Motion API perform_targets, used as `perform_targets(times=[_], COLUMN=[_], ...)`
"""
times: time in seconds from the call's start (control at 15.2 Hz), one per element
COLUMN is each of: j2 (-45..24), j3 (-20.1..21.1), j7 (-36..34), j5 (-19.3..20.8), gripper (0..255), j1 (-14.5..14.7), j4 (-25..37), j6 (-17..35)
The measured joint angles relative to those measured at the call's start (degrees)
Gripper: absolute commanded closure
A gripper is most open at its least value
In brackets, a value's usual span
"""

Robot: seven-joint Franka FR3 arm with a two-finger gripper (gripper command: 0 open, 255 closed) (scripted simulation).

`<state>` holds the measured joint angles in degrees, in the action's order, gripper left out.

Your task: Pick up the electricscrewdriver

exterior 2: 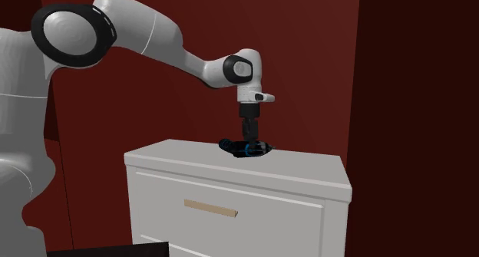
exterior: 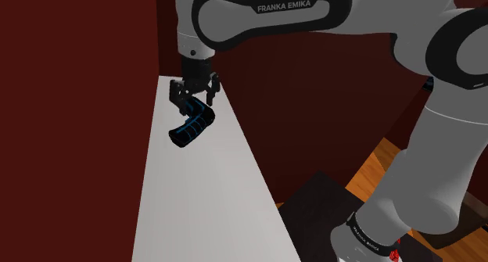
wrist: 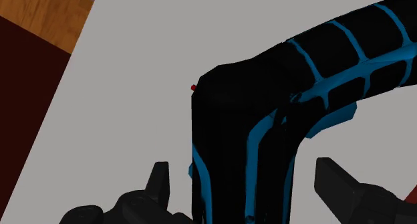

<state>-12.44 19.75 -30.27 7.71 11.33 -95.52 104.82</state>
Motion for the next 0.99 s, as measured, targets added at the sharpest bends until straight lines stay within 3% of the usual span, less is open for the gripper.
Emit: perform_targets(times=[0.07, 0.99], j2=[0.1, 0.4], j3=[0.0, 0.1], j7=[-0.1, 0.1], j5=[0.0, -0.2], gripper=[255, 255], j1=[0.0, 0.0], j4=[-0.4, 1.0], j6=[0.3, -1.4])
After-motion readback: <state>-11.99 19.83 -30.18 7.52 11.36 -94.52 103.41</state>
